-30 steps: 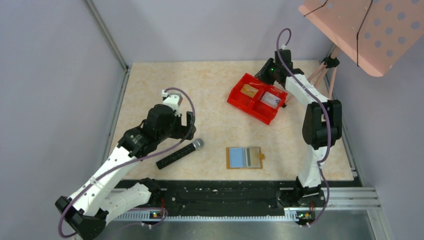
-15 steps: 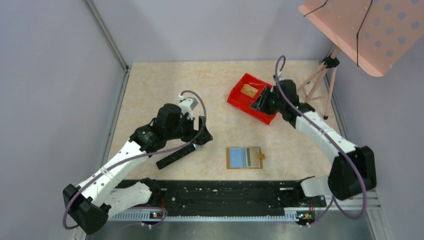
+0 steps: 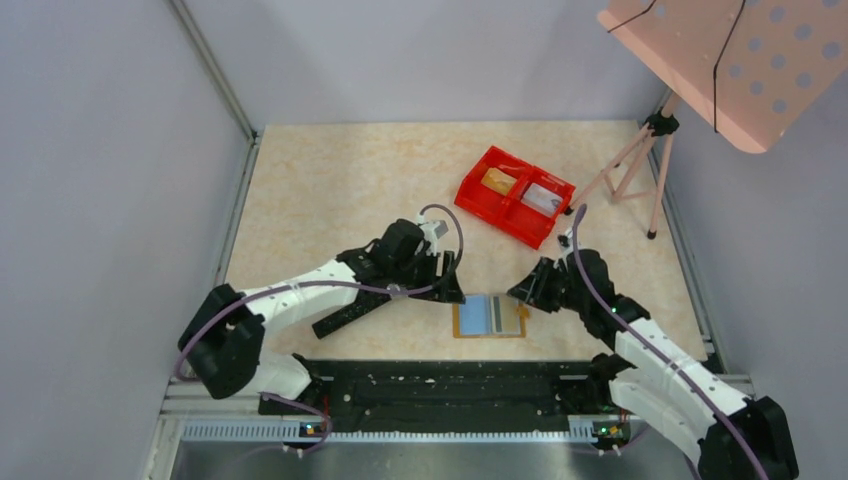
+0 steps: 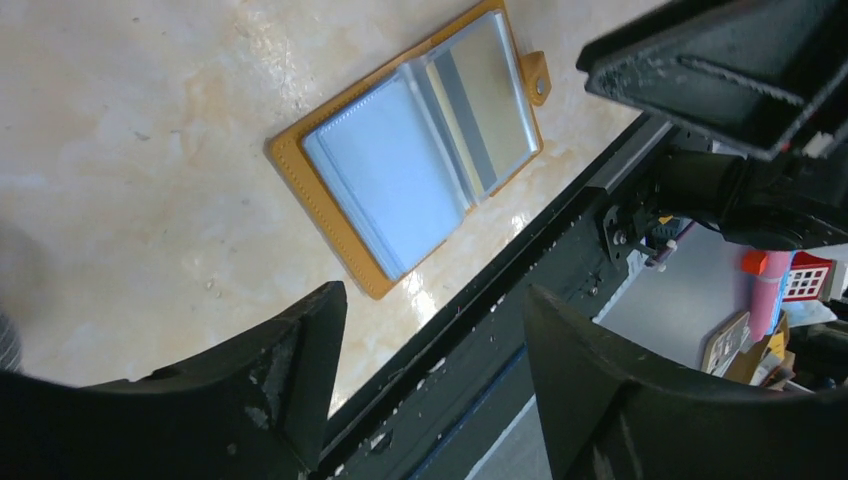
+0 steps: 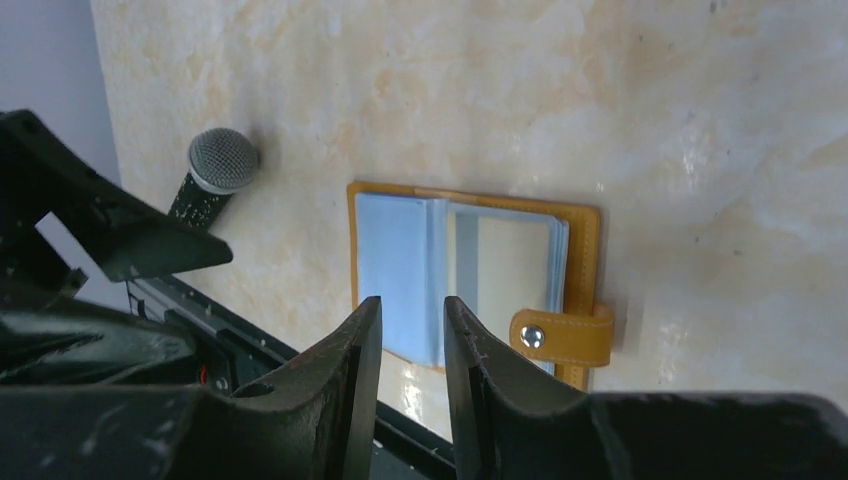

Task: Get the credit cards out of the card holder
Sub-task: Remove the credit card from the card holder.

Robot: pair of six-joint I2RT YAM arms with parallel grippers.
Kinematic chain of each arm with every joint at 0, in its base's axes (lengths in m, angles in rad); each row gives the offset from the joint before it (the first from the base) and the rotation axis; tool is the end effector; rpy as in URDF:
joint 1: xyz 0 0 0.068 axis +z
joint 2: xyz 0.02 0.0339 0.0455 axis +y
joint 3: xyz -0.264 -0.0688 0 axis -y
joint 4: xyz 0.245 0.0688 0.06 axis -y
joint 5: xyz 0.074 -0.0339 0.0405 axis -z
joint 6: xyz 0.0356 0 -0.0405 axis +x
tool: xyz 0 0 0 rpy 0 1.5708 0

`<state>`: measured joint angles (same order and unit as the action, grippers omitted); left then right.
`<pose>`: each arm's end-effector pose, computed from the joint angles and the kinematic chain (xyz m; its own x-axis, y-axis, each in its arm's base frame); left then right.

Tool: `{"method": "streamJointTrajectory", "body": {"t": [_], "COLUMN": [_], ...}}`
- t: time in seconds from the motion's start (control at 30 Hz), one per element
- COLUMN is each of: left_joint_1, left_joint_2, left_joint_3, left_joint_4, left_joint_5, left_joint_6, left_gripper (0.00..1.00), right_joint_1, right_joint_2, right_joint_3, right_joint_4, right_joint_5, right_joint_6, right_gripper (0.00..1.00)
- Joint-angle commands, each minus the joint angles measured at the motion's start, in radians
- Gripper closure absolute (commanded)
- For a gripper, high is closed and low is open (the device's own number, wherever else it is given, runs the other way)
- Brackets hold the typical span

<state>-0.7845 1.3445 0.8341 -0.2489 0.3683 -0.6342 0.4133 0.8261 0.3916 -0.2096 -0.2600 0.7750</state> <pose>0.1903 -0.2080 0.2296 -0.8925 0.1099 -0.4374 0.3911 0.6715 -0.6294 0.1568 0.0788 0.1938 -0.7962 0.3892 -0.4633 -0.0270 0.7420 0.6698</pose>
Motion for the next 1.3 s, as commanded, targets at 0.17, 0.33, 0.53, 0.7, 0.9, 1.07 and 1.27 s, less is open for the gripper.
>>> {"method": "streamJointTrajectory", "body": {"t": [0.17,0.33,0.53,0.7,0.9,1.07,1.27], "left_joint_1": [-0.021,-0.026,-0.037,-0.049,-0.053,-0.053,-0.053], "left_joint_2": [0.214,0.278,0.323,0.363,0.371,0.386,0.395], "left_joint_3": [0.021,0.015,0.004,-0.007,-0.015,-0.036,-0.051], "left_joint_4": [0.241,0.301,0.342,0.351,0.307,0.296,0.303], "left_joint_5": [0.078,0.098,0.11,0.091,0.037,0.024,0.025], "left_joint_6": [-0.076,-0.079,-0.072,-0.061,-0.032,-0.016,-0.013], "left_gripper": [0.53,0.78,0.92,0.94,0.93,0.92,0.92], "right_joint_1": [0.022,0.024,0.044,0.071,0.074,0.075,0.075], "right_joint_2": [-0.171,-0.155,-0.13,-0.06,-0.036,-0.056,-0.021], "right_joint_3": [-0.149,-0.174,-0.191,-0.198,-0.179,-0.164,-0.149], "right_joint_4": [0.063,0.081,0.132,0.169,0.118,0.057,0.033], "right_joint_5": [-0.038,-0.064,-0.07,-0.046,0.067,0.149,0.16], "right_joint_6": [0.079,0.074,0.093,0.102,0.116,0.113,0.089], "right_gripper": [0.7,0.7,0.7,0.7,0.64,0.62,0.62]}}
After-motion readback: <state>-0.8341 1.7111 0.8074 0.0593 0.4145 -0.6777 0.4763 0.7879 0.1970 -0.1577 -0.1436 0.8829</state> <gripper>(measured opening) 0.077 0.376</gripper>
